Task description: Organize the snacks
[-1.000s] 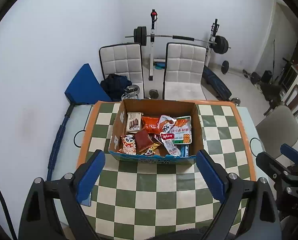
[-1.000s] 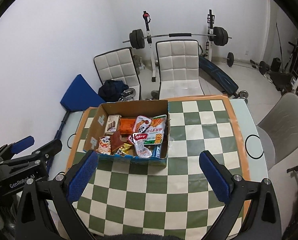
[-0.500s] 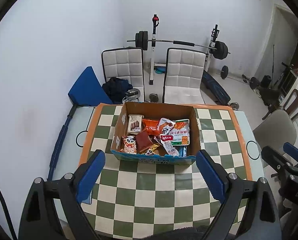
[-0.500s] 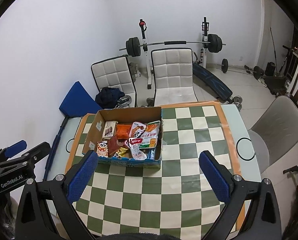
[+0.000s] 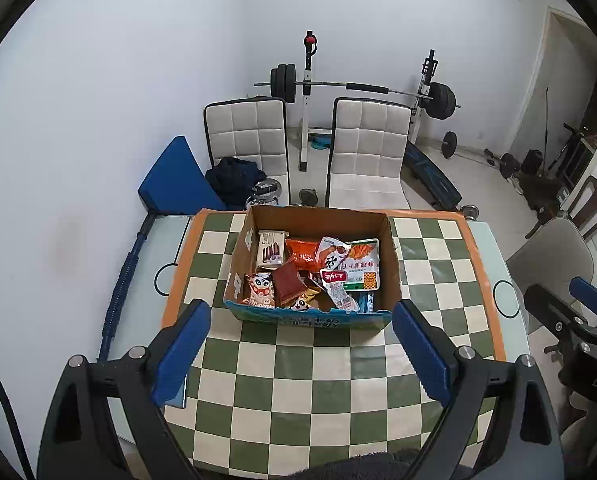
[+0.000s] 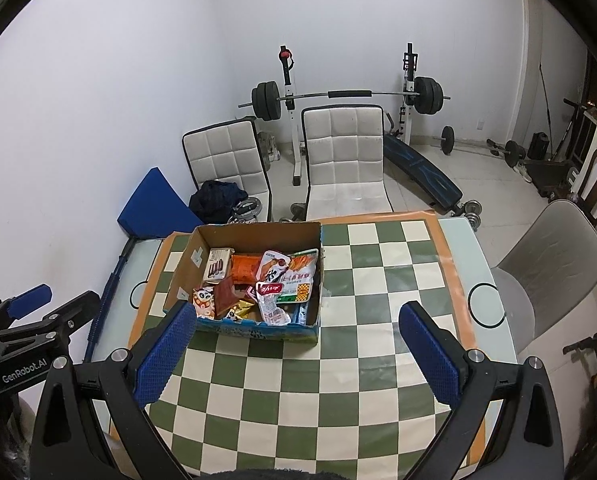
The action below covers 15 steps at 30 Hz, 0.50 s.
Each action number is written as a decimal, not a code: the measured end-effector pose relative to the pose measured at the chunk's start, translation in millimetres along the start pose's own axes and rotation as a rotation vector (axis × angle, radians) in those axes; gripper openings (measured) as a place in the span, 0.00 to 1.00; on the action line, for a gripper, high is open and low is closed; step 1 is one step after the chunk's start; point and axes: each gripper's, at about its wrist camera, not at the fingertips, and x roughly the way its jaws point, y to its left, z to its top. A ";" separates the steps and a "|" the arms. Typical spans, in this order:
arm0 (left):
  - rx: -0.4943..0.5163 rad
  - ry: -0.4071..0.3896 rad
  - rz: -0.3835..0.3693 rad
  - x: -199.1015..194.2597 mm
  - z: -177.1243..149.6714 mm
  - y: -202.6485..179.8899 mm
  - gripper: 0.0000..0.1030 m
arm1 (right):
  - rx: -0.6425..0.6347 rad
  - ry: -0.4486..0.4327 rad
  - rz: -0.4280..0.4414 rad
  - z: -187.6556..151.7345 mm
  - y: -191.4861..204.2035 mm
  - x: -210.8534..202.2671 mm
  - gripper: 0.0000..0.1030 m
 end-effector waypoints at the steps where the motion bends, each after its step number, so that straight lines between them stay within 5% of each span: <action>1: 0.001 0.000 0.000 0.1 0.6 -0.1 0.90 | -0.001 0.000 -0.001 0.4 0.1 -0.2 1.00; 15: 0.001 0.002 0.003 -1.8 0.7 -0.5 0.90 | -0.004 -0.006 -0.006 4.8 -0.4 -1.2 1.00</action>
